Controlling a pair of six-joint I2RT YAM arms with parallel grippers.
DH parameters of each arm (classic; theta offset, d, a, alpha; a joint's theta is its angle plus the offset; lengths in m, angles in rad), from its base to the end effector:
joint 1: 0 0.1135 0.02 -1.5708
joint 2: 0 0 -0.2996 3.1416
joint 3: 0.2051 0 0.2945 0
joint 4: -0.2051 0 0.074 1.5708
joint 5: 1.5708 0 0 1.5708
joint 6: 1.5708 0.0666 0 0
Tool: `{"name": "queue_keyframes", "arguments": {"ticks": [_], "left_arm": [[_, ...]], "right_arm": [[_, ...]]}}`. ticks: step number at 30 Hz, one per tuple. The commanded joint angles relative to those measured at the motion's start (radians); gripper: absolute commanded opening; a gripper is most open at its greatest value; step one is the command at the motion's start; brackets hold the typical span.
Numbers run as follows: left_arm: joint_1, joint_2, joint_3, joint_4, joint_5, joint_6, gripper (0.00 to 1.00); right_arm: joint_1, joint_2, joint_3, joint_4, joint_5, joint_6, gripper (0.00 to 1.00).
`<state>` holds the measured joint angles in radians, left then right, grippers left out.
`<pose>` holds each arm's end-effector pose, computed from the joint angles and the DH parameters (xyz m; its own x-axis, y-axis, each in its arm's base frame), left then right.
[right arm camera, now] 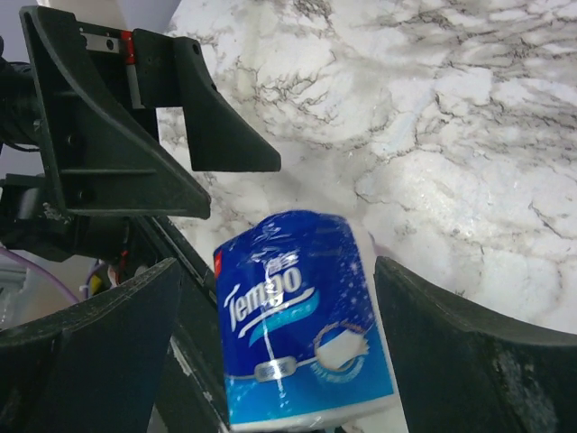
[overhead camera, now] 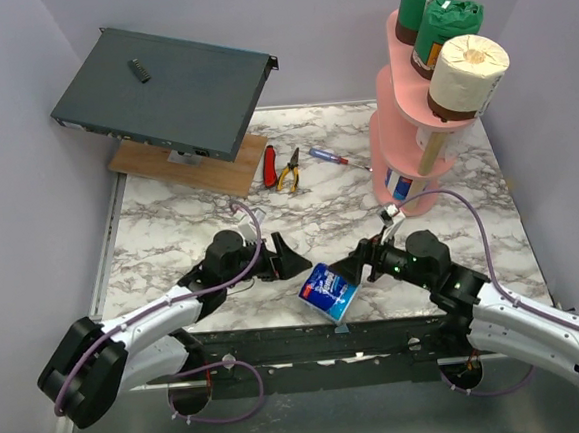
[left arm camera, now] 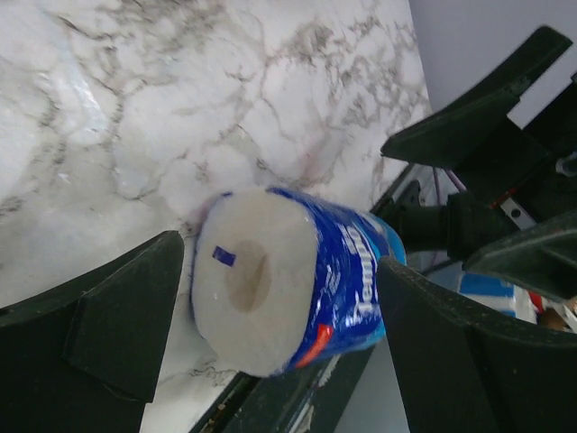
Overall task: Place and organize the paper towels onto the shelf
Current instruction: Move the paper towel to the center of the board.
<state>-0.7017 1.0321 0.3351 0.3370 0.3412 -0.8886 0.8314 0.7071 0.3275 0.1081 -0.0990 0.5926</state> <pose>0.1795 -0.1809 0.1834 -0.8274 -0.2583 -0.4986 0.3255 0.5028 -0.8008 0.1416 0.1651 0.2194 -0.5964 0.1709 -0.7843 -0.5622 0.6085 0.5601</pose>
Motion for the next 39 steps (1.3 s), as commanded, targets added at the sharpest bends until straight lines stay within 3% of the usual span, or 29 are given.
{"name": "queue_keyframes", "arguments": {"ticks": [1, 10, 16, 28, 39], "left_arm": [[0.004, 0.065, 0.005, 0.138, 0.223, -0.021, 0.90], [0.005, 0.112, 0.029, 0.151, 0.334, -0.024, 0.85], [0.004, 0.226, 0.051, 0.189, 0.380, -0.025, 0.84], [-0.010, 0.311, 0.071, 0.316, 0.522, -0.033, 0.78], [-0.035, 0.486, 0.111, 0.427, 0.585, -0.095, 0.71]], "right_arm": [[0.005, -0.047, 0.042, -0.138, 0.007, 0.060, 0.91], [0.005, -0.192, 0.021, -0.256, -0.011, 0.144, 0.90], [0.005, -0.269, -0.020, -0.261, -0.001, 0.172, 0.90], [0.005, -0.245, -0.024, -0.214, -0.007, 0.158, 0.90], [0.005, -0.232, -0.036, -0.181, -0.007, 0.151, 0.90]]}}
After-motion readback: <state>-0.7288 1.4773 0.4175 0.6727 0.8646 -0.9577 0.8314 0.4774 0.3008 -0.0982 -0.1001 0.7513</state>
